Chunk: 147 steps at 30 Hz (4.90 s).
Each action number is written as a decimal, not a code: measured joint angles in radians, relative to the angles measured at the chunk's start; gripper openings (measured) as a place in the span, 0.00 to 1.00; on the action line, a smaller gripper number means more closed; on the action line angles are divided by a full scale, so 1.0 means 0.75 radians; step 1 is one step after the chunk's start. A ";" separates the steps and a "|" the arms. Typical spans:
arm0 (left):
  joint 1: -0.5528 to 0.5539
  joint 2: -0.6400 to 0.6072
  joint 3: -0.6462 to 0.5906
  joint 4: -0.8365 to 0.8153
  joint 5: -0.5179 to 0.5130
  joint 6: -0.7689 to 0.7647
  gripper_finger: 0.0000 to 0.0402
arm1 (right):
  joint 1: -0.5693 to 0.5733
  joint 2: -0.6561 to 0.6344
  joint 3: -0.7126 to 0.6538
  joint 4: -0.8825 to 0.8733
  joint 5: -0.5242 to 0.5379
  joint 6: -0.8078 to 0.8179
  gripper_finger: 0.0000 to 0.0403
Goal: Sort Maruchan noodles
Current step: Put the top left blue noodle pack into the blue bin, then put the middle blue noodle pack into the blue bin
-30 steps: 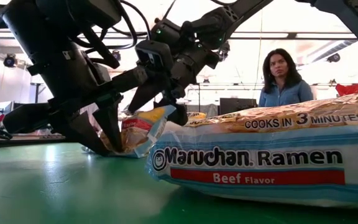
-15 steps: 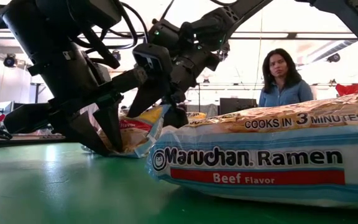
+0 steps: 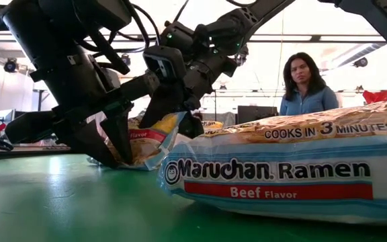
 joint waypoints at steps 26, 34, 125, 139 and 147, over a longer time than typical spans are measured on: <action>-0.094 -0.106 0.021 0.009 -0.143 0.028 0.24 | -0.047 -0.004 -0.002 -0.031 -0.025 -0.008 0.10; -0.149 -0.207 0.049 -0.019 -0.199 0.042 0.24 | -0.071 -0.011 0.010 -0.039 -0.050 -0.031 0.09; -0.209 0.029 0.024 0.144 -0.237 0.534 0.40 | 0.026 -0.025 0.028 -0.121 -0.153 -0.307 0.10; -0.190 0.078 0.024 0.153 -0.245 0.439 0.40 | -0.117 -0.249 0.027 -0.330 -0.151 -0.165 0.11; -0.159 0.080 0.024 0.163 -0.246 0.438 0.40 | -0.013 -0.299 0.021 -0.532 -0.003 -0.159 0.30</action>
